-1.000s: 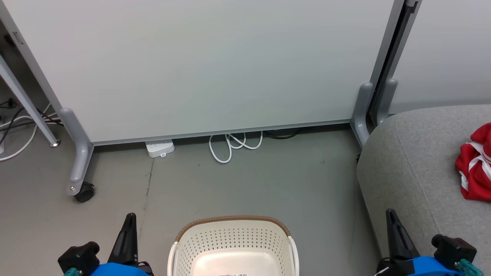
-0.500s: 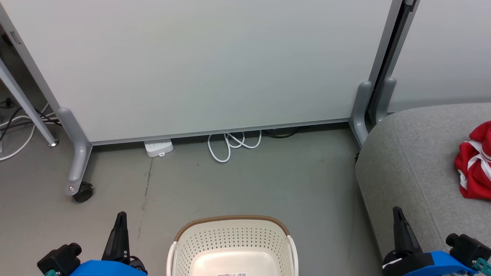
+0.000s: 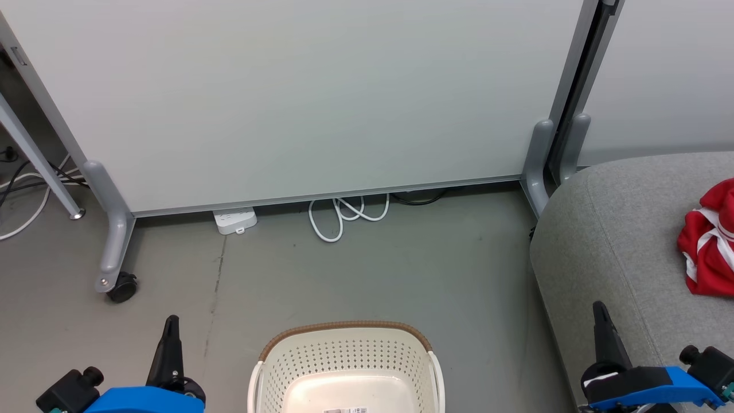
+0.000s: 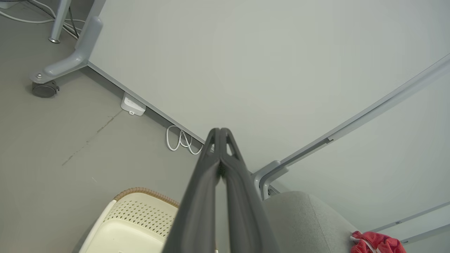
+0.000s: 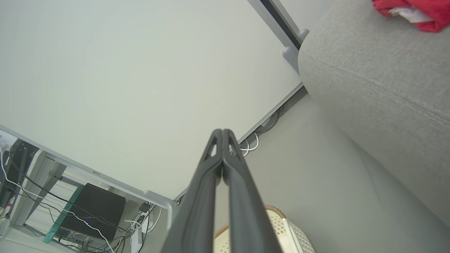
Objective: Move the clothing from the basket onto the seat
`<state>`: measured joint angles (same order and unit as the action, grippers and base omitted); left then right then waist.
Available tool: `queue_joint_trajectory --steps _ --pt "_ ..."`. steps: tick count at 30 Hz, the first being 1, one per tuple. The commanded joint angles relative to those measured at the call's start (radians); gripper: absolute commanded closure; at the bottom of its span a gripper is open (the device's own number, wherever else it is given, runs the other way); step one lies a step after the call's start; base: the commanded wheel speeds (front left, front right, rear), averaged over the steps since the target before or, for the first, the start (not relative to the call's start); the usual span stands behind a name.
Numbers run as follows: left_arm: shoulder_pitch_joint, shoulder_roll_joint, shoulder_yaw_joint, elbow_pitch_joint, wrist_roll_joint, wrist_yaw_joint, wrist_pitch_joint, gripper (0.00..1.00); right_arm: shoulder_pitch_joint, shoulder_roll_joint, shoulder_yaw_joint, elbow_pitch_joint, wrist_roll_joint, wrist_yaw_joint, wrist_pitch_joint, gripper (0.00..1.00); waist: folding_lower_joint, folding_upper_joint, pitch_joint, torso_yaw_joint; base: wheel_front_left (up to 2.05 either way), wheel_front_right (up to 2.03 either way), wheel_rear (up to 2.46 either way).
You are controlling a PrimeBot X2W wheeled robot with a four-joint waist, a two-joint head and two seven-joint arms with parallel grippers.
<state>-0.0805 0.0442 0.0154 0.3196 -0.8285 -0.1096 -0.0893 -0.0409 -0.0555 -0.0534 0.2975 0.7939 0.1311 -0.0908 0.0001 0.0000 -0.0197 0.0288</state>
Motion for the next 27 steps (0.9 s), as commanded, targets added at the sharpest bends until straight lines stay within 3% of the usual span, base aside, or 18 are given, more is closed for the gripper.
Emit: queue_joint_trajectory --steps 1,27 --pt "-0.027 0.005 0.01 -0.018 -0.041 -0.006 0.01 1.0 -0.029 0.001 -0.005 -0.017 0.045 0.0 0.009 1.0 -0.0001 0.0 0.0 -0.001 0.0 0.0 0.0" --pt "-0.034 0.007 0.045 -0.039 -0.325 -0.013 0.086 1.0 -0.051 0.003 -0.028 -0.03 0.341 0.0 0.086 1.0 -0.0001 0.0 0.006 -0.009 0.0 0.0 0.0"
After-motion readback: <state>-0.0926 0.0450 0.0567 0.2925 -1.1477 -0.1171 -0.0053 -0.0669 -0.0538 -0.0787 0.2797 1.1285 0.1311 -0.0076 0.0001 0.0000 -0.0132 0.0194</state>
